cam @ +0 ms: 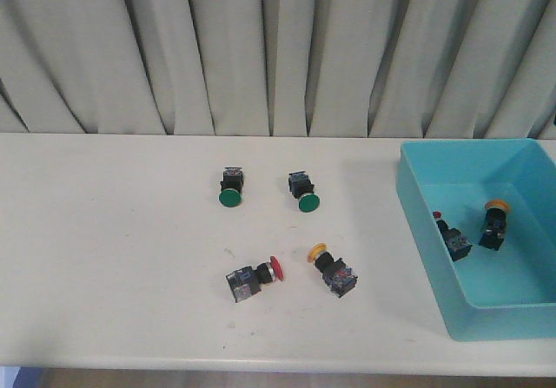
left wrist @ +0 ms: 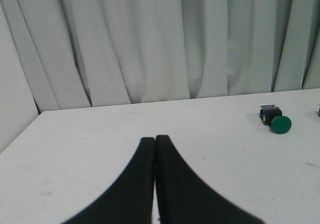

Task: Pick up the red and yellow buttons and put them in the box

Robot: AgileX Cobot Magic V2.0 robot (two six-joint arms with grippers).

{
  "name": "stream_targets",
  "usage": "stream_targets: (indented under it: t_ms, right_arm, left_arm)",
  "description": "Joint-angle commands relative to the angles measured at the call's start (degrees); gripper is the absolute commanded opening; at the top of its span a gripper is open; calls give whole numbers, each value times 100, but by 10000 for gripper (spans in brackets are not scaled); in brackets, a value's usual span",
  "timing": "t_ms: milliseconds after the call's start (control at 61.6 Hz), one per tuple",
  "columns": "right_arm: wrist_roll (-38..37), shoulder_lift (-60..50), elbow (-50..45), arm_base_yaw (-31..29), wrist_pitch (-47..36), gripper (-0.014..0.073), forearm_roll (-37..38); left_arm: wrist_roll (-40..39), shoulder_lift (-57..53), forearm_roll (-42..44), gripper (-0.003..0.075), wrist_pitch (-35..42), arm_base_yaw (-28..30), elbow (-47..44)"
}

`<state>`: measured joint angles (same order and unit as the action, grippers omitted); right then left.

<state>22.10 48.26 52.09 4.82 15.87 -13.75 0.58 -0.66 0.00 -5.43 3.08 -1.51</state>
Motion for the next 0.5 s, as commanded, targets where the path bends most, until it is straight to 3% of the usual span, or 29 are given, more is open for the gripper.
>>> stream_targets:
  t_ms: [0, 195, 292, 373, 487]
  right_arm:
    - [43, -51, 157, -6, -401, -8, -27]
    - [54, -15, 100, -6, -473, -8, 66]
    - [-42, -196, -272, -6, -774, -8, 967]
    - [-642, -513, -800, -6, -1200, -8, 1622]
    - [-1089, -1048, -1655, -6, -1796, -8, 1983]
  left_arm:
    - [2, -87, -30, -6, 402, -24, -282]
    - [2, -87, -30, -6, 402, -24, -282]
    - [2, -80, -30, -6, 402, -24, -282]
    - [2, -80, -30, -6, 402, -24, -282]
    - [2, -80, -30, -6, 402, -24, -282]
